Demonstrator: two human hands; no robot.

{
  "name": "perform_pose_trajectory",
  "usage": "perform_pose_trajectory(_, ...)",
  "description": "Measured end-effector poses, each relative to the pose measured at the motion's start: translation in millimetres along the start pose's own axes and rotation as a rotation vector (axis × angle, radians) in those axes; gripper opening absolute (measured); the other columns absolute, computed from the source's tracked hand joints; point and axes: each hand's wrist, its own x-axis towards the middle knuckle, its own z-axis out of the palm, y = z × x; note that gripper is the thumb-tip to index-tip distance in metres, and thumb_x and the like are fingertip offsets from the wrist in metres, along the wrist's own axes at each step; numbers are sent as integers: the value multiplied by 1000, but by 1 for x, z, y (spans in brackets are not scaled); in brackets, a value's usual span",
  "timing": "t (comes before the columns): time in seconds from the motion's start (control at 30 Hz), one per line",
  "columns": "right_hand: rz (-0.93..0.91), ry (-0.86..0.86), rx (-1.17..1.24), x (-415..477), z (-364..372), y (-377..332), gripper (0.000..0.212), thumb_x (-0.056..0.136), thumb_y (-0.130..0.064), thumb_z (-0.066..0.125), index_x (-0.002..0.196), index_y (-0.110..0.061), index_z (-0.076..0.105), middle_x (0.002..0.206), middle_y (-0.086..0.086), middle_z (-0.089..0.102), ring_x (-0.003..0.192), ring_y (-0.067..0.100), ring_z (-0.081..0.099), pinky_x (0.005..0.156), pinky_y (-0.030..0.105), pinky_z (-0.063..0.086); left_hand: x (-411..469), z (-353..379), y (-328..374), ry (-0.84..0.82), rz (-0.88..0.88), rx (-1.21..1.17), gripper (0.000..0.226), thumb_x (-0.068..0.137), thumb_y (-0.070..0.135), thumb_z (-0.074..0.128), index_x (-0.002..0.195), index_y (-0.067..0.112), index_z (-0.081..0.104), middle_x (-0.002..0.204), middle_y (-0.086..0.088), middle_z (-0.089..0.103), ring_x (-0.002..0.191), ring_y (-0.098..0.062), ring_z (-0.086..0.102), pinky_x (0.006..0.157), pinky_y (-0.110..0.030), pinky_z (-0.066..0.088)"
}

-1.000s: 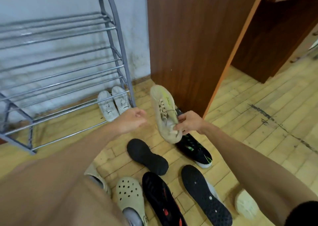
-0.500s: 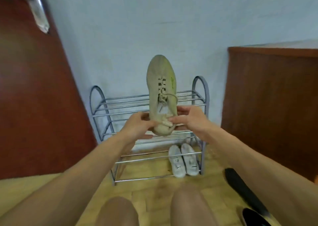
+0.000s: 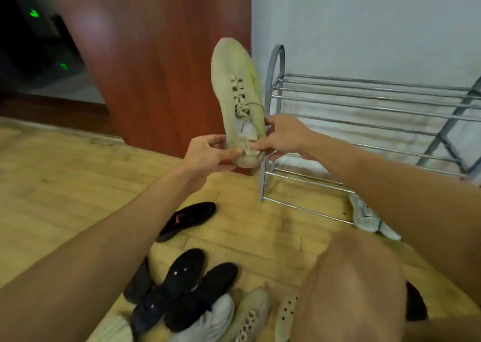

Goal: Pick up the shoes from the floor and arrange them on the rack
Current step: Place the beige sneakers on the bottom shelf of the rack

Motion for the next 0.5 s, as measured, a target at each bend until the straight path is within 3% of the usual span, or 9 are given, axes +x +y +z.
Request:
perform_pose_trajectory(0.13, 123, -66, 116, 30, 66, 27, 36, 76, -11, 79, 109, -9, 64, 109, 9, 70, 93, 22, 69, 75, 40, 62, 5, -32, -57, 29, -108, 13, 49, 81, 15, 73, 127, 5, 57, 112, -7, 71, 96, -18, 70, 70, -24, 59)
perform_pose_trajectory(0.27, 250, -129, 196, 41, 124, 69, 27, 76, -3, 75, 97, -16, 64, 111, 8, 68, 99, 21, 67, 78, 40, 61, 4, -48, -120, 75, -239, -23, 44, 84, 16, 67, 127, 11, 58, 113, -8, 72, 104, -24, 69, 88, -36, 57)
perform_pose_trajectory(0.4, 352, -131, 224, 33, 161, 115, 38, 76, -4, 73, 112, -10, 66, 107, 7, 68, 97, 21, 66, 79, 38, 61, -9, -51, -183, 63, -361, -136, 36, 89, 22, 60, 124, 14, 62, 118, -9, 70, 110, -25, 66, 94, -39, 52)
perform_pose_trajectory(0.5, 427, -116, 214, 17, 174, 151, 39, 75, -4, 73, 113, -10, 66, 101, 7, 68, 93, 22, 67, 76, 36, 60, -23, -40, -228, 36, -479, -117, 35, 92, 28, 57, 125, 16, 58, 121, -5, 66, 106, -19, 65, 92, -36, 52)
